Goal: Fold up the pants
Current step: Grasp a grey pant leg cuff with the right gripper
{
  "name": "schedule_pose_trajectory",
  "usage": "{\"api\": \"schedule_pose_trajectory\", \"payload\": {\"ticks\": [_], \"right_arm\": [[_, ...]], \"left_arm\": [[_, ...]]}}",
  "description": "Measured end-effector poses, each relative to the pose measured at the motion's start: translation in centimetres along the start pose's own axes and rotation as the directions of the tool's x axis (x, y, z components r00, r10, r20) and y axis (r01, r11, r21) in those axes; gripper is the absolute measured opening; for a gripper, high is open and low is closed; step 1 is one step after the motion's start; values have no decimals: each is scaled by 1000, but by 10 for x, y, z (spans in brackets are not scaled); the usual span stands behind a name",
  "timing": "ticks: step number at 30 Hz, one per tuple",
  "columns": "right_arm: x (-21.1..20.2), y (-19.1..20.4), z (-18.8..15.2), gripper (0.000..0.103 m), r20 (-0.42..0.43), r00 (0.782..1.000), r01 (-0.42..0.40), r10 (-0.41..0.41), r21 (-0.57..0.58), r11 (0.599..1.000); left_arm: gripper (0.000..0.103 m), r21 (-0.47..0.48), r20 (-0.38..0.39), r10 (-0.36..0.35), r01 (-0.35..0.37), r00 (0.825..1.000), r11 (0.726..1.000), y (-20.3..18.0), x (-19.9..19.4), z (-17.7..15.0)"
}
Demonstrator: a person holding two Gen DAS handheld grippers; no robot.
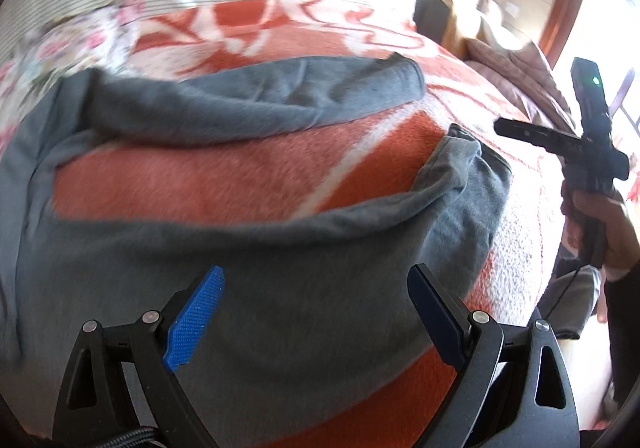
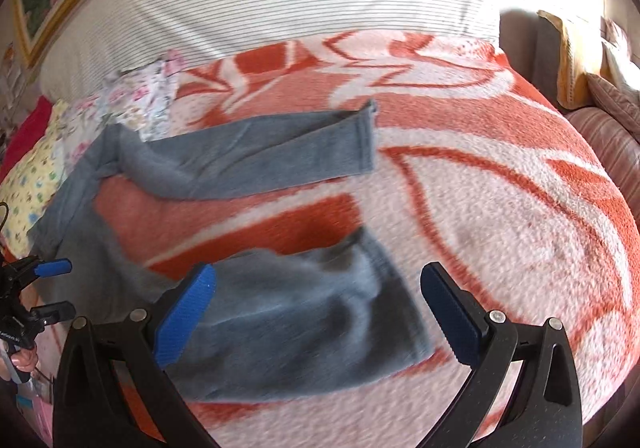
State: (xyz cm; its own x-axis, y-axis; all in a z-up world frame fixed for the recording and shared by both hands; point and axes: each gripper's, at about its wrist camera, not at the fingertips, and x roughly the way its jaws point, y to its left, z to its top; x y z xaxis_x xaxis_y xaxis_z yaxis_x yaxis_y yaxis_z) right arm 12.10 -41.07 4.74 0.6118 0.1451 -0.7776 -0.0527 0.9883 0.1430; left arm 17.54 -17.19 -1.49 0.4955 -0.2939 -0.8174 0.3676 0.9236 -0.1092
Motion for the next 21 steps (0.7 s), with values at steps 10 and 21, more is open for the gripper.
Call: {"api": "schedule_pose_trajectory", "payload": {"ticks": [10,21], "right_arm": [[49,-24,15,77,-63,998,22,-24,-35,999],[61,-28,8,16,-82,994,63,-71,-102,993]], "left_arm": [[94,146,-103,1,14,995,989,-9,57,32],[17,210,-200,-83,126,976,970,-12,92,51]]}}
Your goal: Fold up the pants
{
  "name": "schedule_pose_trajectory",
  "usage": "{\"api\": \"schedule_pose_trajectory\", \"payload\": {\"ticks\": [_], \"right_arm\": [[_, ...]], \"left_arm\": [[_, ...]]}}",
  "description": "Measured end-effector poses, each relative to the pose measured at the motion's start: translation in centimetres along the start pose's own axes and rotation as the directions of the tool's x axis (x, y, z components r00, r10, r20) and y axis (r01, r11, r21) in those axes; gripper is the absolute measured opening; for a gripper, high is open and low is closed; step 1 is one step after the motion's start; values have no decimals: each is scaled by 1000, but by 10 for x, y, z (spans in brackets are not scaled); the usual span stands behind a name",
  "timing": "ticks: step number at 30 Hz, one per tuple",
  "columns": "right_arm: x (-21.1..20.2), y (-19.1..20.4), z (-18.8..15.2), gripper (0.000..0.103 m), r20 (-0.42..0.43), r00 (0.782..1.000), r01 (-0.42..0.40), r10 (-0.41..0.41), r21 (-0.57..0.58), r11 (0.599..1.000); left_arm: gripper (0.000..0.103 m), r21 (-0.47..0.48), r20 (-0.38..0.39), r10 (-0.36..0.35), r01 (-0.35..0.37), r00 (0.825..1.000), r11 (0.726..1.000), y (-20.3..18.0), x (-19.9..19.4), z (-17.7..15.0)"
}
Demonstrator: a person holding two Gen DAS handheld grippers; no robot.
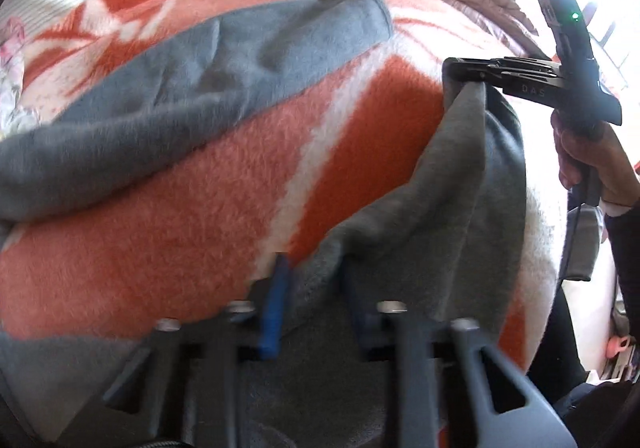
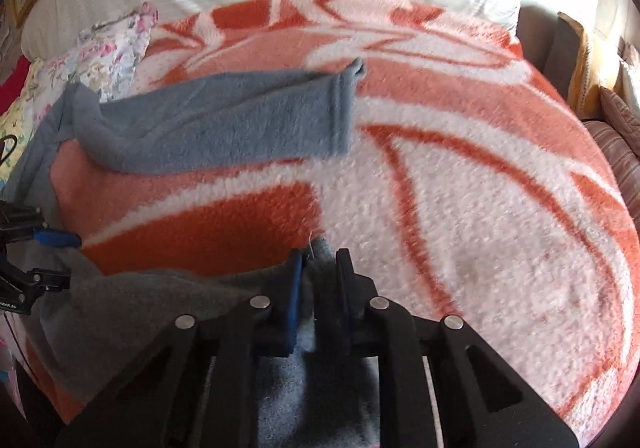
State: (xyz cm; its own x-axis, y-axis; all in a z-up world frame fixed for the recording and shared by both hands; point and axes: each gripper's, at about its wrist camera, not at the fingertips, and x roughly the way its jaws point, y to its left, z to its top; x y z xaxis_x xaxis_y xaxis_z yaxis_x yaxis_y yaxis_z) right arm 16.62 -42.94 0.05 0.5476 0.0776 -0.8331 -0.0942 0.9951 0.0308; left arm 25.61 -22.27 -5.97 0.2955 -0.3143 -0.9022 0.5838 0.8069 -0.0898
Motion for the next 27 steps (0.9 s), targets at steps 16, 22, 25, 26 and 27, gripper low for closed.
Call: {"api": "schedule_pose_trajectory", "payload": {"ticks": [16,22,25,26,27], "right_arm": [[-11,-34,23,54,34,999,-2,-4,152,988],[-10,-26,56,55,68,996,-61,50,171,983],[-1,-21,62,65,54,996,-77,69,170,982],[4,-20,63,67,50,997,-75,67,168,983],[7,-19,62,68,51,996,-75,68,160,984]], "left_arm": [[57,-109,99,70,-59,993,992,46,-38,25],[70,-105,107,191,-180,976,978,91,-64,35],[74,-168,67,220,-206,973,964,125,-64,32],[74,-202,64,206,-190,976,961,136,-65,30],[75,-249,68,188,-165,980,954,149,-67,28]]}}
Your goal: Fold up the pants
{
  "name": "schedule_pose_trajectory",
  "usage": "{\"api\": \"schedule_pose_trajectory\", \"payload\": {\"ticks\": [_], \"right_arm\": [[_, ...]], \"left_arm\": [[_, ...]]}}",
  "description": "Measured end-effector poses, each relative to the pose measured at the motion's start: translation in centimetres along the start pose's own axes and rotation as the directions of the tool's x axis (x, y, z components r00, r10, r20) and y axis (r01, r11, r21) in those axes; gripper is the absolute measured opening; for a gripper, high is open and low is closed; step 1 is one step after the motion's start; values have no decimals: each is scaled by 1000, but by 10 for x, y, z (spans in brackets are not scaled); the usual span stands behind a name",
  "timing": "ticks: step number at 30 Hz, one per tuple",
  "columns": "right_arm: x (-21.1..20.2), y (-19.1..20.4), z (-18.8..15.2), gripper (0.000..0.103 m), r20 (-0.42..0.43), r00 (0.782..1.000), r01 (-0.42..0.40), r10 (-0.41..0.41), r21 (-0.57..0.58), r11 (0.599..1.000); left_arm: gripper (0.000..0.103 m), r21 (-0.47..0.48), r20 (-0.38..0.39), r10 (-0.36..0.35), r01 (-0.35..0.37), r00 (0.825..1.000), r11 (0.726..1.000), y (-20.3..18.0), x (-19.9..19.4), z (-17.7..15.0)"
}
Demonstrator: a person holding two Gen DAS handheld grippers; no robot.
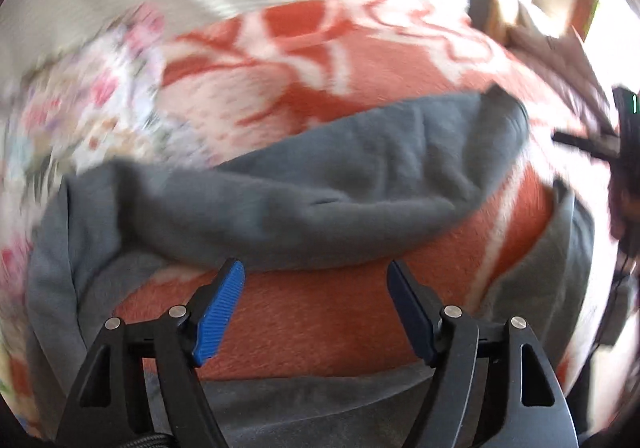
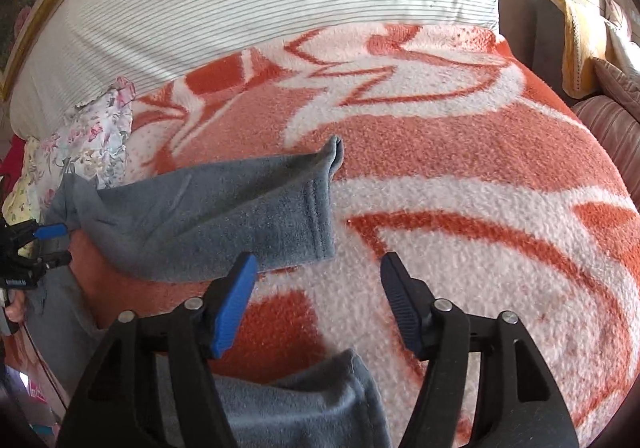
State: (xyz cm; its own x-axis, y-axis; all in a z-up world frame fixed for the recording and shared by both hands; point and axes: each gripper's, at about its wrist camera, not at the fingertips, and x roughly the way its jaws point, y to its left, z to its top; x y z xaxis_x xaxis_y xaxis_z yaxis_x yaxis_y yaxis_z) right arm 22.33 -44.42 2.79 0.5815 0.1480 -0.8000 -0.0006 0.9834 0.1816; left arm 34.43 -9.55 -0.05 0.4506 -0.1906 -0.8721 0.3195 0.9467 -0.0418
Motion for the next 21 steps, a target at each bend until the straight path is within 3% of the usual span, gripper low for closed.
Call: {"api": "schedule_pose_trajectory", "payload": {"ticks": [2,4,8,11,17,21], "right_arm": [[10,0,-2,69,-13,1000,-8,8,3,1000],[20,0,-3,72,-28,1000,-14,14,8,1000],[39,-2,-5,75,-58,998,-14,15,28,1000],[42,-4,-6,75,-58,998,-21,23,38,999],[35,-14,13,75,-24,999,-27,29,53,998],[37,-11,28,75,-35,999,-38,39,36,999]], "left_arm": [[75,-109,15,-20,21,1000,994,25,0,2],[76,-235,38,-60,67,997,970,51,-1,2],[76,-425,81,-91,117,993,898,92,2,3],[76,-436,129,-81,130,988,890,104,-10,9],[76,-347,105,34,5,994,938,125,-28,40],[76,-399,78,34,0,996,917,146,-34,34]]}}
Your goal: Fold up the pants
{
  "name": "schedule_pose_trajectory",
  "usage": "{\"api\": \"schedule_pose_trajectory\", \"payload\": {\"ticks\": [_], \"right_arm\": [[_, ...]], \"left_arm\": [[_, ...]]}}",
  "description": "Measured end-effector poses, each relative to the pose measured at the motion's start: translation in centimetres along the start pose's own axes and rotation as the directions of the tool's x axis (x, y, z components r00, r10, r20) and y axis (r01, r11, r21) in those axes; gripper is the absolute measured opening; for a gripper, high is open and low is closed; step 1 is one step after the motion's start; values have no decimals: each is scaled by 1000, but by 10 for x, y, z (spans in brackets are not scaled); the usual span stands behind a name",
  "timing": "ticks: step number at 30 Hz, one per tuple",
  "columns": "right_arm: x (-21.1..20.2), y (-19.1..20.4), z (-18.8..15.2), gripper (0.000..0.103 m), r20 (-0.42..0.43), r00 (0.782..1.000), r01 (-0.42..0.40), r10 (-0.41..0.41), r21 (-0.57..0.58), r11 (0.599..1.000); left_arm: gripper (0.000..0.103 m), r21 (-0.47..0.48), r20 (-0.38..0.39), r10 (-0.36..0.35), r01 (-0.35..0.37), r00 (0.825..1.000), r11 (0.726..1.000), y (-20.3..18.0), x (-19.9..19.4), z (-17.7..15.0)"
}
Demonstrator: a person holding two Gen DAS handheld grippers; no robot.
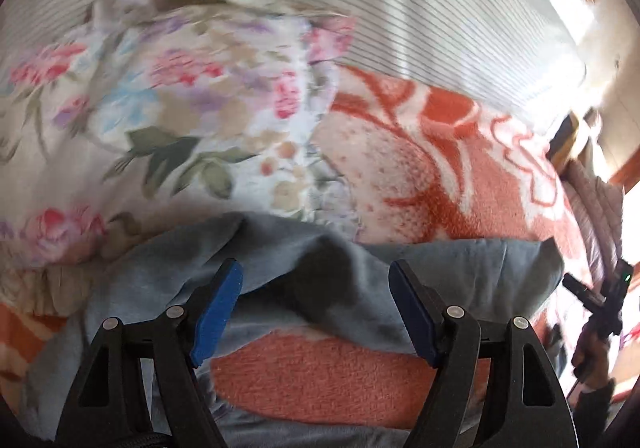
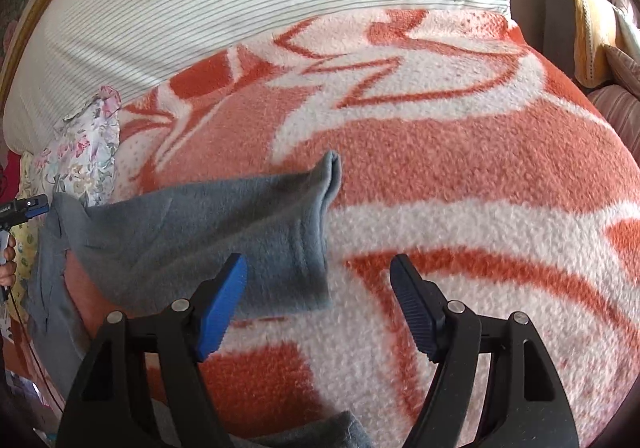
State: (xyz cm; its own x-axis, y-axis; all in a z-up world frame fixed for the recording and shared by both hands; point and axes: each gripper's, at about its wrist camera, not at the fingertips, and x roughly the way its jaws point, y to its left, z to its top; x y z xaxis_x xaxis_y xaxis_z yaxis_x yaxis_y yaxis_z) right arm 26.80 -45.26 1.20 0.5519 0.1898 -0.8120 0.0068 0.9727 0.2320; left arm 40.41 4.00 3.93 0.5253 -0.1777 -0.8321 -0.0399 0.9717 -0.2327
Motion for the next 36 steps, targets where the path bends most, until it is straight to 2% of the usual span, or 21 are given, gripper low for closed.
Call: {"api": "schedule_pose_trajectory", "payload": {"ticks": [2,5,8,11,13,15,17,20,21,24,25,26,27,28,29,30,31,32,34,36], "right_arm": [[0,4,0,75,1,1000,-14,14,-11,1000],[5,9,-8,75,-20,1000,-23,22,-44,999],[16,11,-16,76,-56,998,-24,20,-56,998],[19,8,-16,76,-44,999,-25,24,-32,999],[16,5,-10,76,-18,999,-49,49,8,999],[15,5,1,76,0,997,-71,71,33,997],[17,10,13,76,13,997,-74,74,30,997],[24,17,34,76,21,999,-47,47,10,999],[26,17,40,76,21,999,-39,39,9,999],[43,16,57,75,-9,1000,11,-11,-7,1000],[50,16,60,64,-30,999,19,-19,-20,1000],[57,17,61,41,-56,998,13,-15,-37,999],[65,17,61,32,-91,996,6,-11,-51,999],[70,17,60,17,-114,993,13,-20,-62,998],[68,16,60,14,-98,995,8,-15,-67,998],[64,15,60,13,-85,996,-2,-3,-67,998],[55,14,61,12,-51,999,-7,4,-63,998],[46,13,61,12,-23,1000,-17,16,-58,998],[23,12,61,11,42,998,-49,52,-52,997],[5,15,59,11,77,994,-68,73,-70,995]], "left_arm": [[76,-43,-1,-29,29,1000,999,14,-5,-10],[76,-39,32,21,-19,999,999,25,-11,-24],[76,30,56,105,-106,993,994,25,-11,-26],[76,136,57,105,-112,993,984,9,-5,-16],[76,272,63,108,-121,992,955,-17,6,-6],[76,393,50,104,-115,993,912,-44,20,2],[77,499,1,91,-79,996,863,-70,42,8],[77,604,-66,96,-37,993,796,-102,78,9],[77,619,-106,92,-6,990,785,-108,91,8],[77,662,-168,132,12,977,750,-118,128,1],[76,670,-198,151,21,969,742,-119,140,-2],[76,682,-235,182,28,955,731,-118,155,-9],[76,701,-222,198,15,955,713,-119,159,-13],[73,729,-187,200,-1,962,684,-122,158,-19],[68,737,-185,194,5,963,676,-123,156,-22],[47,730,-202,178,27,963,683,-124,153,-22],[21,718,-224,160,52,962,695,-124,148,-23],[13,715,-228,159,54,961,698,-125,143,-24],[8,735,-200,166,35,966,677,-128,127,-32],[7,740,-187,147,40,971,671,-131,107,-45]]}}
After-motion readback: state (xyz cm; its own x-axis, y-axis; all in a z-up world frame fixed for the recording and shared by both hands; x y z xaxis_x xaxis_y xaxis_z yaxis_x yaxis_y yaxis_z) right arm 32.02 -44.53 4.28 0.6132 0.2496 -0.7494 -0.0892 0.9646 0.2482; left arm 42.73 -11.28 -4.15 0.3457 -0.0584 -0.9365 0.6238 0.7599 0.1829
